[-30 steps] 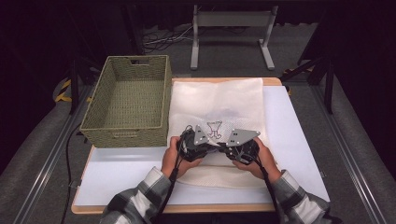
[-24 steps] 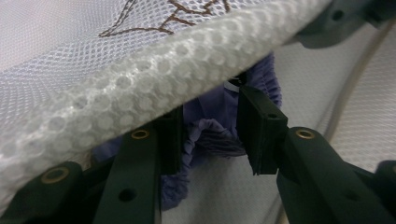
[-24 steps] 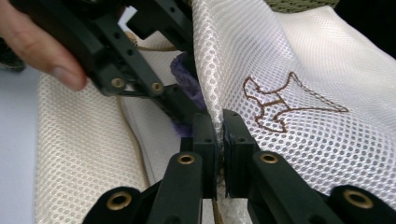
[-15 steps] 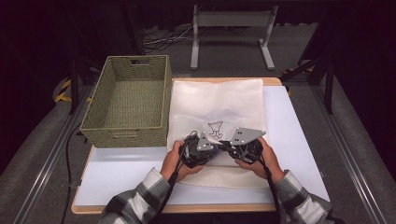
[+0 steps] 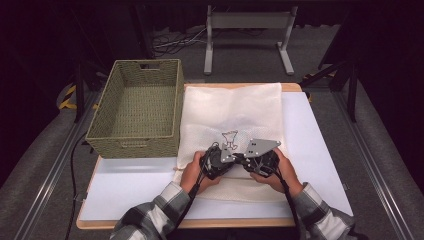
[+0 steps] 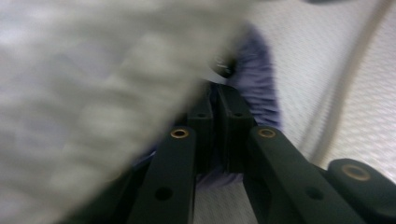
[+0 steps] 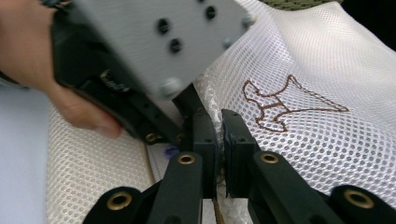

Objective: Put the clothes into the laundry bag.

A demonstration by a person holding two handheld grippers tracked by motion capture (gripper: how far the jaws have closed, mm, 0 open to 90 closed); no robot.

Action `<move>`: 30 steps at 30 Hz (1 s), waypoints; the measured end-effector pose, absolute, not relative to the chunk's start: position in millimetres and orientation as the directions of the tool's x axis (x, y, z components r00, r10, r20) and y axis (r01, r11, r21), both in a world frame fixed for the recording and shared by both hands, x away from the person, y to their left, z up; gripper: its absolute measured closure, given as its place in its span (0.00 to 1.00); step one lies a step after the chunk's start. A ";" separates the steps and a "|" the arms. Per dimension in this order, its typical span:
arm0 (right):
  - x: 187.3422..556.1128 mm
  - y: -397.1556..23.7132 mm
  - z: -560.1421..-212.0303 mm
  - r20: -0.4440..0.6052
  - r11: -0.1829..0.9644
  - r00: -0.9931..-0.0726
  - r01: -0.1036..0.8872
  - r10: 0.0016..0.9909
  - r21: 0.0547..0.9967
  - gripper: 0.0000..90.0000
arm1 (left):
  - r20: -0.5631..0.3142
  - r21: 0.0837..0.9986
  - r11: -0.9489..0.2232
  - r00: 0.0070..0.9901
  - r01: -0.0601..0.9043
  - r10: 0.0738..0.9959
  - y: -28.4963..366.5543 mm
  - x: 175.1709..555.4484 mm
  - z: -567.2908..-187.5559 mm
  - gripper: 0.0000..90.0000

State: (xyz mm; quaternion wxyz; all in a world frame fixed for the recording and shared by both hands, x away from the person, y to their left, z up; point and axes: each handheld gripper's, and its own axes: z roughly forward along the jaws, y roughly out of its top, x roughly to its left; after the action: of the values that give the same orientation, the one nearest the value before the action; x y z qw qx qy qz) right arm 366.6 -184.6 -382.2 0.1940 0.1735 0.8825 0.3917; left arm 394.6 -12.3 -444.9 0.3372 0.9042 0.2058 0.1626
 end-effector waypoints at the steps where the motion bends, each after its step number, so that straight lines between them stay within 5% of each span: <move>1: 366.7 -184.3 -382.8 -0.204 0.634 -0.866 0.156 0.457 0.757 0.96 | 0.161 0.676 -0.689 0.860 0.262 0.484 -12.8 395.1 -445.2 0.97; 10: 366.9 -181.7 -386.2 -0.197 0.650 -0.874 0.162 0.443 0.743 0.96 | 0.214 0.693 -0.659 0.789 0.292 0.575 -12.7 402.6 -447.1 1.00; 30: 367.5 -175.8 -396.7 -0.199 0.709 -0.894 0.165 0.401 0.686 0.95 | 0.169 0.747 -0.546 0.685 0.380 0.708 2.8 408.3 -442.0 1.00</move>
State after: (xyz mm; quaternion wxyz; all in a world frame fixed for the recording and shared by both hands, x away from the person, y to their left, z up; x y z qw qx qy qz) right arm 367.5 -175.8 -396.7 0.1694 0.1558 0.9086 0.3485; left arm 408.3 2.8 -442.0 0.3521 0.8477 0.3211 0.2330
